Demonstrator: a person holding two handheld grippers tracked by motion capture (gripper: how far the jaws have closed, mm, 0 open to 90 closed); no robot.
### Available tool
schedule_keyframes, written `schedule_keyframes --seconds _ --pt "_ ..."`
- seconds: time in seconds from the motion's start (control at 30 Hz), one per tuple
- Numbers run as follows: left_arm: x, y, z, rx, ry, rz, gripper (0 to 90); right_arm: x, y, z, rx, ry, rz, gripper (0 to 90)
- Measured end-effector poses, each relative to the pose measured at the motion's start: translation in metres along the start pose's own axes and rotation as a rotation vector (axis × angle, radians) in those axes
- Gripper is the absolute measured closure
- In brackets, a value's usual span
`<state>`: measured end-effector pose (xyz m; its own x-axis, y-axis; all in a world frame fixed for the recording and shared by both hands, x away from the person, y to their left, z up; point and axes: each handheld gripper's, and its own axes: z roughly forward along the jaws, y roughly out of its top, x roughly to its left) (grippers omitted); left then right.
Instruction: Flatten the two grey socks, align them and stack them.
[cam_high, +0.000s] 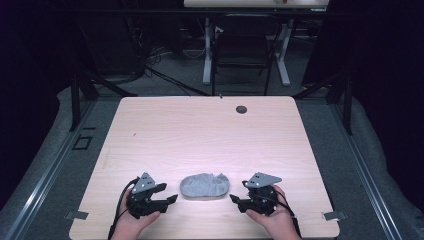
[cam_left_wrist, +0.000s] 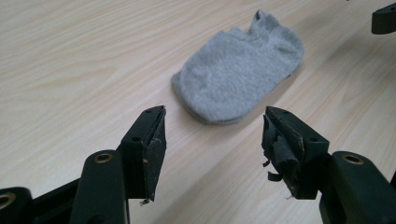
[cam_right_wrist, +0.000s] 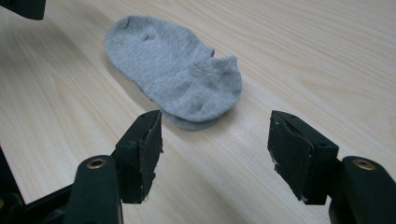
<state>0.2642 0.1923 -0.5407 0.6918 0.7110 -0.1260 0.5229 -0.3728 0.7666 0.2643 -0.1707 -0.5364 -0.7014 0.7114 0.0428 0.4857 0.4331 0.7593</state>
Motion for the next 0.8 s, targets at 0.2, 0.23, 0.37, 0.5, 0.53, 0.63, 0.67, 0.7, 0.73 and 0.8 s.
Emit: schedule_keyframes --seconds 0.2,0.23,0.37,0.5,0.53,0.63,0.67,0.7,0.73,0.8 --pt "0.003 -0.008 -0.002 0.006 0.004 -0.004 40.3 0.005 -0.01 0.003 -0.006 -0.013 -0.026 35.6" --pt "0.004 -0.009 -0.002 0.012 0.005 0.001 40.3 0.006 -0.012 0.004 -0.009 -0.021 -0.041 36.0" --pt "0.004 -0.014 0.004 0.019 0.028 0.011 40.3 0.008 -0.015 0.011 -0.016 -0.017 -0.059 37.0" --pt "0.003 -0.016 0.01 0.044 0.039 0.042 40.3 0.008 -0.017 0.013 -0.02 -0.02 -0.067 37.3" --pt "0.003 -0.016 0.012 0.052 0.042 0.055 40.4 0.007 -0.02 0.015 -0.021 -0.015 -0.057 37.4" --pt "0.0 -0.016 0.016 0.069 0.041 0.073 40.3 0.004 -0.023 0.02 0.004 -0.016 -0.052 37.6" --pt "-0.001 -0.016 0.017 0.068 0.042 0.071 40.3 0.003 -0.023 0.02 0.006 -0.021 -0.049 37.6" --pt "-0.001 -0.016 0.017 0.068 0.042 0.071 40.3 0.003 -0.023 0.02 0.006 -0.021 -0.049 37.6" --pt "-0.001 -0.016 0.017 0.068 0.04 0.071 40.3 0.003 -0.024 0.021 0.005 -0.021 -0.046 37.6" --pt "-0.002 -0.016 0.017 0.066 0.038 0.065 40.3 0.002 -0.024 0.021 0.001 -0.018 -0.043 37.6"
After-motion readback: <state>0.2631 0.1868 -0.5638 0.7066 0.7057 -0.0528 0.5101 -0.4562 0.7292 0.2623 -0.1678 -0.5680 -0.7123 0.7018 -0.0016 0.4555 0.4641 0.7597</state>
